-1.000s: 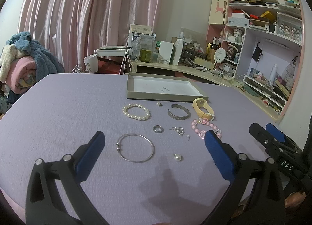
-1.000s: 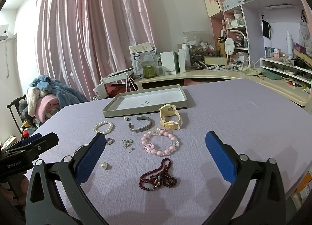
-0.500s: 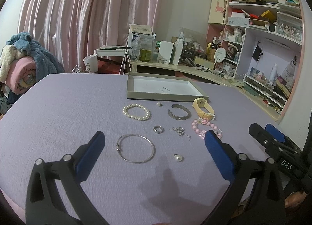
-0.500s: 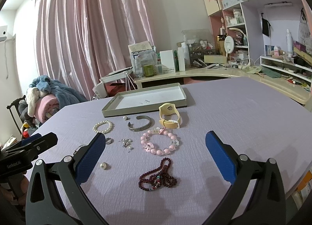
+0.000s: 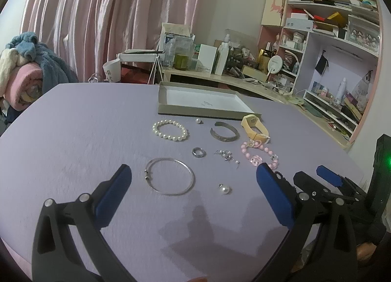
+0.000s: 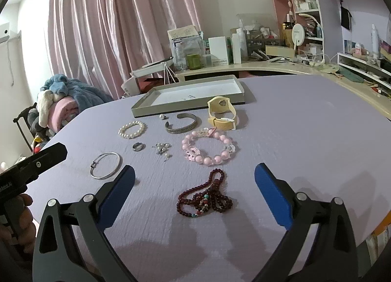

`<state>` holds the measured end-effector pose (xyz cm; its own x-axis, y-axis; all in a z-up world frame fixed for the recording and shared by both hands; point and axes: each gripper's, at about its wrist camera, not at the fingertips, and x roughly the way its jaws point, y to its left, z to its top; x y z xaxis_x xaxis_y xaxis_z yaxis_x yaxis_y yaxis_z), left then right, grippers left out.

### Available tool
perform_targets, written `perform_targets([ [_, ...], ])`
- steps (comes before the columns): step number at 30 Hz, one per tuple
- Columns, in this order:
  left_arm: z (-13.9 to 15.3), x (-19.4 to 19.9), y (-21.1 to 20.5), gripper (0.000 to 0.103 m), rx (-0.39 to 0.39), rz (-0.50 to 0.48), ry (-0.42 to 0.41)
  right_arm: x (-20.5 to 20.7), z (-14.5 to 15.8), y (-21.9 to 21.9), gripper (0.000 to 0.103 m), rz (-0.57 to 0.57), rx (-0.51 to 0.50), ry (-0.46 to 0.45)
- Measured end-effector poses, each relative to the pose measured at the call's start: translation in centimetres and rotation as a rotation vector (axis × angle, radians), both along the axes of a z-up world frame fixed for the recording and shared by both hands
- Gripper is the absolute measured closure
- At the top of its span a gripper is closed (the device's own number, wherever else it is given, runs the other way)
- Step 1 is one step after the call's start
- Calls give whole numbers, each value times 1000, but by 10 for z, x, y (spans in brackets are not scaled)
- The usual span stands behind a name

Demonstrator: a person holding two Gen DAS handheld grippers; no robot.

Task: Organize jewelry
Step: 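Grasp the dark red bead necklace with the right gripper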

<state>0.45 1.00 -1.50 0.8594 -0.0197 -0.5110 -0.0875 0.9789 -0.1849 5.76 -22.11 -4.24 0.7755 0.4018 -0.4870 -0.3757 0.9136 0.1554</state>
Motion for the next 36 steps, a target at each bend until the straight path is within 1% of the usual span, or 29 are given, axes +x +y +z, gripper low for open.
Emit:
perform_targets([
  [5, 0, 3, 2, 2, -2, 17, 19, 1, 1, 1, 3, -13, -6, 26],
  [10, 5, 6, 3, 2, -3, 31, 48, 20, -6, 0, 4, -23, -36, 129],
  [11, 5, 7, 3, 2, -4, 34, 57, 22, -8, 2, 6, -19, -48, 153],
  [13, 5, 8, 5, 2, -14, 36, 80, 26, -13, 5, 14, -5, -72, 193],
  [17, 4, 8, 6, 2, -29, 35, 110, 33, -25, 9, 21, -3, -130, 266],
  [19, 4, 8, 5, 2, -28, 37, 124, 36, -29, 9, 24, -13, -153, 285],
  [21, 3, 9, 4, 2, -26, 42, 137, 33, -30, 11, 26, -14, -182, 268],
  [23, 1, 10, 6, 2, -31, 52, 156, 31, -30, 14, 32, -14, -217, 254],
  [24, 1, 12, 8, 2, -36, 58, 164, 30, -30, 15, 41, -5, -224, 247],
  [25, 1, 13, 9, 2, -44, 63, 170, 30, -29, 15, 55, 3, -223, 247],
  [26, 1, 15, 11, 2, -51, 66, 174, 30, -28, 15, 64, 6, -230, 247],
  [27, 1, 16, 13, 2, -60, 70, 180, 30, -27, 15, 83, -5, -249, 245],
  [28, 1, 19, 15, 2, -72, 75, 188, 31, -27, 12, 90, -2, -239, 254],
  [32, 0, 28, 18, 2, -80, 90, 215, 40, -23, 6, 92, 12, -223, 291],
  [36, -3, 40, 21, 2, -64, 108, 251, 45, 1, -8, 94, 7, -160, 253],
])
